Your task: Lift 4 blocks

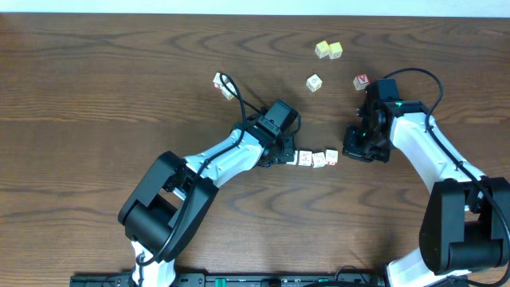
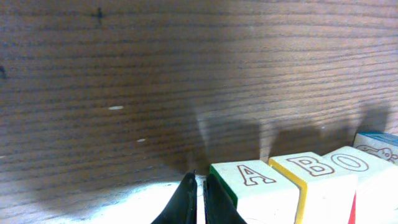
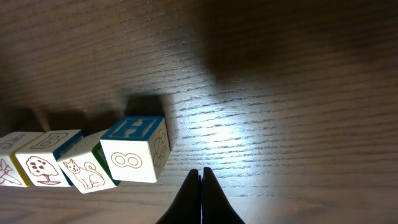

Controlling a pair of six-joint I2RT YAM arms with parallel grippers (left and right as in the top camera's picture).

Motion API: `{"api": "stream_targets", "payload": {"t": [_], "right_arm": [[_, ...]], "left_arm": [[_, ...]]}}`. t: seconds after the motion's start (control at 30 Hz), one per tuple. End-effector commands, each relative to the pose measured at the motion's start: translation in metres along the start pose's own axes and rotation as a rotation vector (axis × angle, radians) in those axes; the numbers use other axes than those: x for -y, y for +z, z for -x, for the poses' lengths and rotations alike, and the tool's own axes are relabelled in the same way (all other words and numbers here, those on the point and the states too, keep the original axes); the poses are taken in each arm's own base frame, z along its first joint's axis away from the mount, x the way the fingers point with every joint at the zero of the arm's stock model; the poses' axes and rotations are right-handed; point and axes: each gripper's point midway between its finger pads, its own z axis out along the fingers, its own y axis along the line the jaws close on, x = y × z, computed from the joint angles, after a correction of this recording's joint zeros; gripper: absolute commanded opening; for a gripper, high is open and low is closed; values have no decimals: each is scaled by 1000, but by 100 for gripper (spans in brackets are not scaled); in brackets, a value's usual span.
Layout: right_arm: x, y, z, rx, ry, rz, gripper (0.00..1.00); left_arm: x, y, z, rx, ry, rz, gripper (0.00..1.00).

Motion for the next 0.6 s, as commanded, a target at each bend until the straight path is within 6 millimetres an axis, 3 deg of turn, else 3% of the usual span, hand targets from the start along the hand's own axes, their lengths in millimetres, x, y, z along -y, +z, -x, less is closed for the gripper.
{"api": "stream_targets", "payload": {"t": [0.0, 0.37, 0.57], "right_arm": [[0, -1, -1, -2, -2, 5, 1], [0, -1, -1, 0, -3, 5, 1], [-1, -1, 1, 9, -15, 8, 1]], "left_arm": [[-3, 8, -9, -19, -8, 17, 8], [-7, 3, -2, -6, -12, 20, 7], [-24, -31, 20, 38, -68, 22, 7]]}}
